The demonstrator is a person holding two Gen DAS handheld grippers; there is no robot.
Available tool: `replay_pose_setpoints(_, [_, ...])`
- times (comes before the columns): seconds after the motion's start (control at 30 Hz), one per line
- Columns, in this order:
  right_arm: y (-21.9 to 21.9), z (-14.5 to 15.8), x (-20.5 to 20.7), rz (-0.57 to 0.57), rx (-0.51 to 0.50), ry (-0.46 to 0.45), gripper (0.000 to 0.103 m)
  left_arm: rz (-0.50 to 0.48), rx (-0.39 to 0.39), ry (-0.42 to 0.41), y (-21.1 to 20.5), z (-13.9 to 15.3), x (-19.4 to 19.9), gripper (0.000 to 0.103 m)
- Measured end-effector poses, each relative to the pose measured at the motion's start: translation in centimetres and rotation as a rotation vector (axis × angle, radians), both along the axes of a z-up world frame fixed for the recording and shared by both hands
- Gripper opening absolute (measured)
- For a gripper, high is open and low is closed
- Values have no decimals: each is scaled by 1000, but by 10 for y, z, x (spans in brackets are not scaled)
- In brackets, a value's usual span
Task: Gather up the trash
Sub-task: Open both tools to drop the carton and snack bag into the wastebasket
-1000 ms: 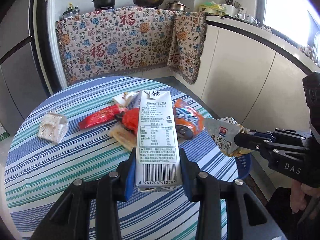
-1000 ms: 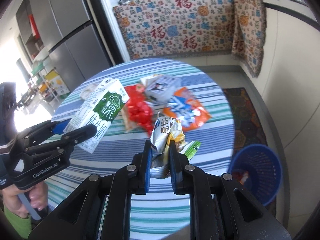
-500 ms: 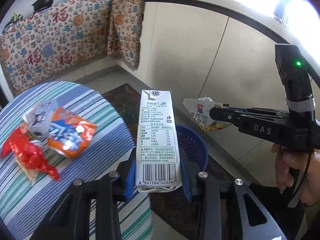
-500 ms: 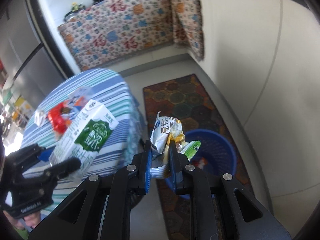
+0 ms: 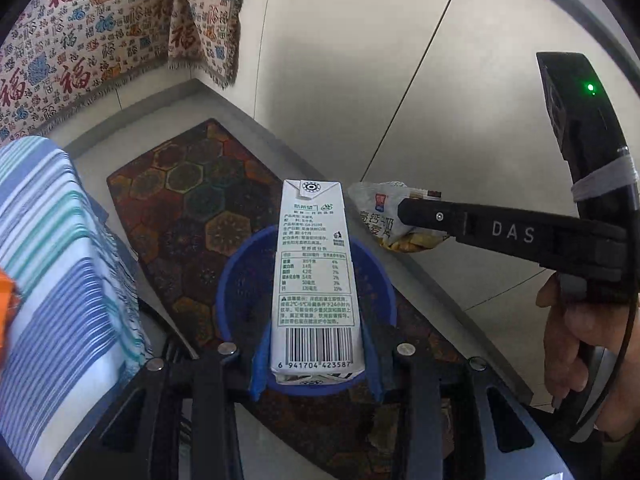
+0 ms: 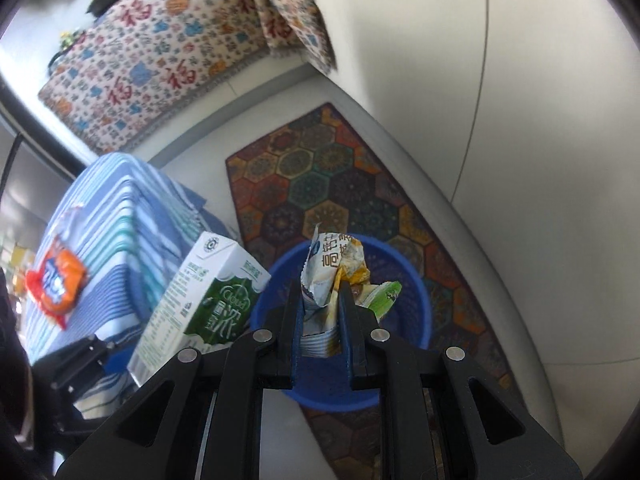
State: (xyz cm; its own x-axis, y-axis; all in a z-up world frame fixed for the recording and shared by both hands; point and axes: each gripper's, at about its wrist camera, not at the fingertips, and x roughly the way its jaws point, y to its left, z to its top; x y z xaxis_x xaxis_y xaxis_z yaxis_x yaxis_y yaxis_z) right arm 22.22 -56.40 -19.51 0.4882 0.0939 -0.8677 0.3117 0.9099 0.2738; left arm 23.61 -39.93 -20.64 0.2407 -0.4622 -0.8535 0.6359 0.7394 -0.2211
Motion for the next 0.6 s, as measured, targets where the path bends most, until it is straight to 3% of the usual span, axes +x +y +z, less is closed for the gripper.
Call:
replay_pose_setpoints(0.3, [-29, -30, 11, -45, 90, 43, 16, -19, 41, 23, -30, -37, 21, 39])
replay_pose_setpoints(0.33, [-31, -30, 12, -48, 97, 36, 21, -22, 47, 23, -33, -40, 23, 42])
replay_pose_setpoints(0.43, [-34, -31, 14, -59, 112, 5, 33, -4, 45, 41, -39, -49, 30, 63])
replay_pose_setpoints(0.6, [-37, -24, 11, -73, 109, -28, 35, 43, 14, 54, -36, -47, 35, 63])
